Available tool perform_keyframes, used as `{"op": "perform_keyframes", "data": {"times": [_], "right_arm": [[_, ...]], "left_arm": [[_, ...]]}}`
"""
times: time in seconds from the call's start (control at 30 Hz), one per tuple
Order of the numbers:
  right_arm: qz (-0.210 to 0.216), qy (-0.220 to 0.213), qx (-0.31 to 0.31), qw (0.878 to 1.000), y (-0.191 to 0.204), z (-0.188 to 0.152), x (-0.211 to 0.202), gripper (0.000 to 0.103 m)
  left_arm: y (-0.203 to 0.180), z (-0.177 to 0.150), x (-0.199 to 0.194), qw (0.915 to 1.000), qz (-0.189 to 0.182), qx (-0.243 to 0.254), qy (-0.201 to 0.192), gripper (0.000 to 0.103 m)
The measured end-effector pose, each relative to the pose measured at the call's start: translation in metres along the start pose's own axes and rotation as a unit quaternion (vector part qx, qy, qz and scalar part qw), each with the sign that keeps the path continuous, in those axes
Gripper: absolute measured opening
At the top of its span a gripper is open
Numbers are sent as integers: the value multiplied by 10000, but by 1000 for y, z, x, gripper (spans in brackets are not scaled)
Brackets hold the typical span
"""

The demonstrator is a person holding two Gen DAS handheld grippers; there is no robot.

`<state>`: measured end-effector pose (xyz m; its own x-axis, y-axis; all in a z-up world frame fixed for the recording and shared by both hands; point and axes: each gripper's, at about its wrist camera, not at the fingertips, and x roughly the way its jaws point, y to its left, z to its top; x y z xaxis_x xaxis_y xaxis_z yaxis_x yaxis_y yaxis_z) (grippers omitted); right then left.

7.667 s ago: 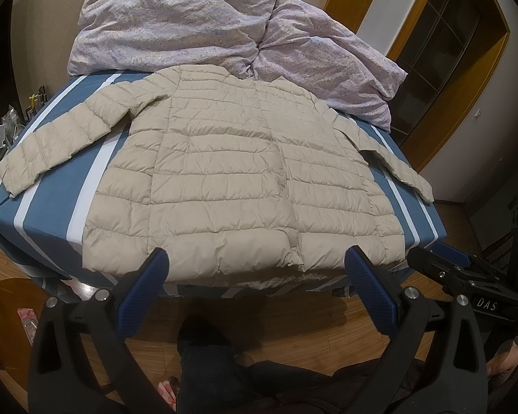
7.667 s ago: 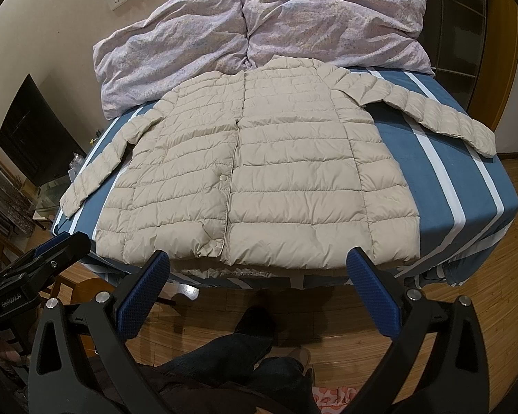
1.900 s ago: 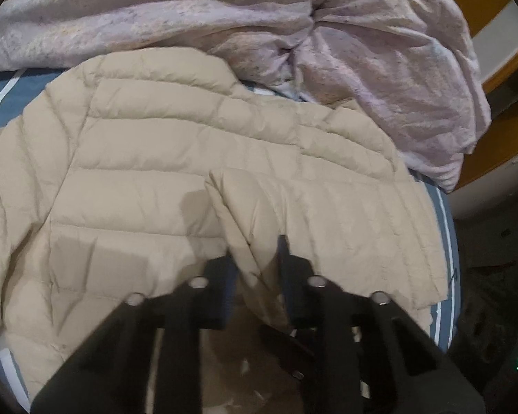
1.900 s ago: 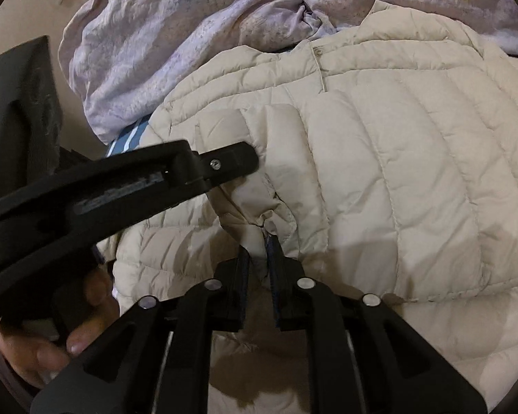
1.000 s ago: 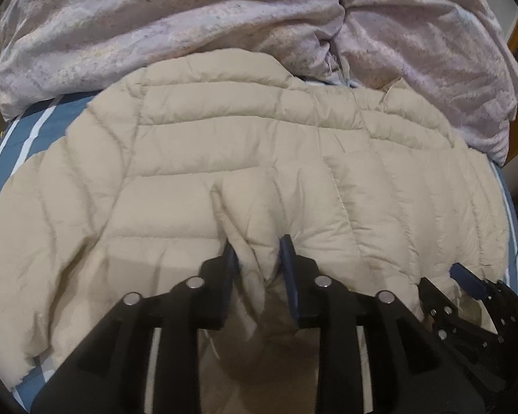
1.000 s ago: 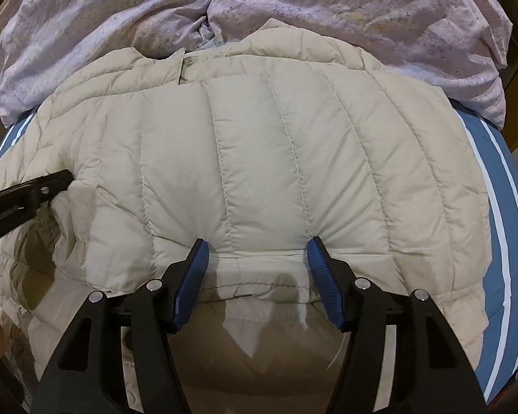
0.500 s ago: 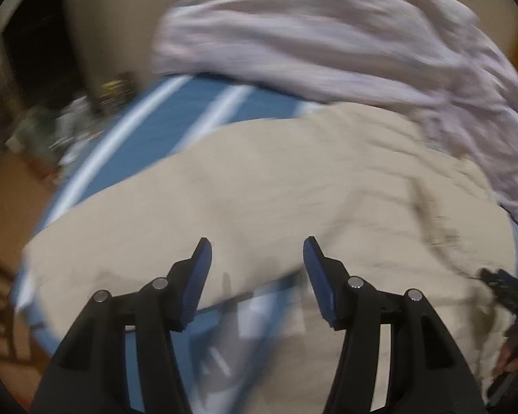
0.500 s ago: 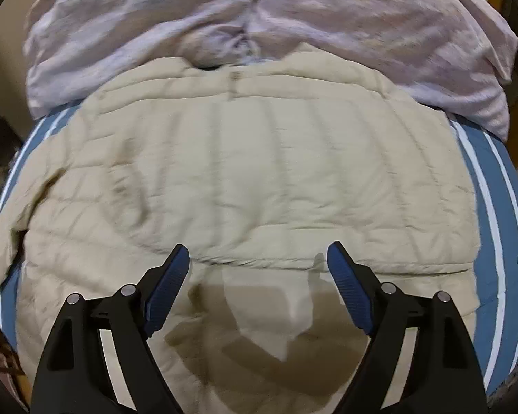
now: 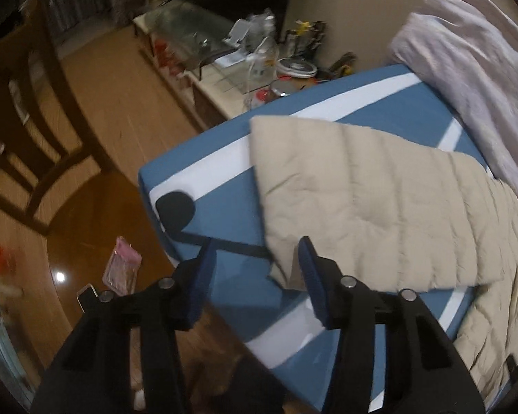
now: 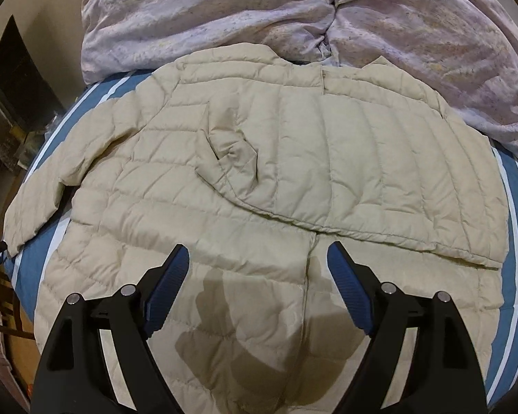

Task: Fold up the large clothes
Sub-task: 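Move the left tool to the other sleeve and close on its cuff, then fold the held sleeve over the jacket body and open the left tool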

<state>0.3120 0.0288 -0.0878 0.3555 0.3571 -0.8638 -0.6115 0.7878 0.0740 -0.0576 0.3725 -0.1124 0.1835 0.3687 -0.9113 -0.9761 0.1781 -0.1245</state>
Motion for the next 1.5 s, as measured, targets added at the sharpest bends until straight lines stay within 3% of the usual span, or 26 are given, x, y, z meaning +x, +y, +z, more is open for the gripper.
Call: {"op": "perform_keyframes", "data": {"times": [0.23, 0.3, 0.37, 0.5, 0.7, 0.93, 1.2, 1.5], "right_arm": [[-94, 103, 219, 9997, -18, -9, 1, 84], [-102, 142, 321, 9993, -25, -11, 2, 84], [-114, 155, 391, 9990, -31, -13, 2, 84], [-128, 169, 505, 9985, -41, -14, 2, 84], [-130, 126, 621, 9979, -53, -12, 1, 84], [-114, 89, 720, 9973, -62, -10, -1, 84], [-86, 26, 892, 9960, -75, -10, -4, 84], [-167, 10, 1255, 9920, -107, -17, -7, 84]], "left_arm": [[-5, -4, 6, 9999, 41, -140, -17, 34], [-9, -5, 7, 9999, 82, -98, -76, 28], [-13, -5, 9, 9999, 26, -103, -107, 14], [-20, -8, 8, 9997, 84, -106, -187, 3], [-37, 1, -8, 9988, 120, 109, -461, 2], [-74, 13, -45, 9936, -397, 474, -942, 1], [-165, 9, -91, 9741, -1313, 1326, -1278, 1], [-293, -38, -120, 9366, -2270, 2420, -1127, 1]]}}
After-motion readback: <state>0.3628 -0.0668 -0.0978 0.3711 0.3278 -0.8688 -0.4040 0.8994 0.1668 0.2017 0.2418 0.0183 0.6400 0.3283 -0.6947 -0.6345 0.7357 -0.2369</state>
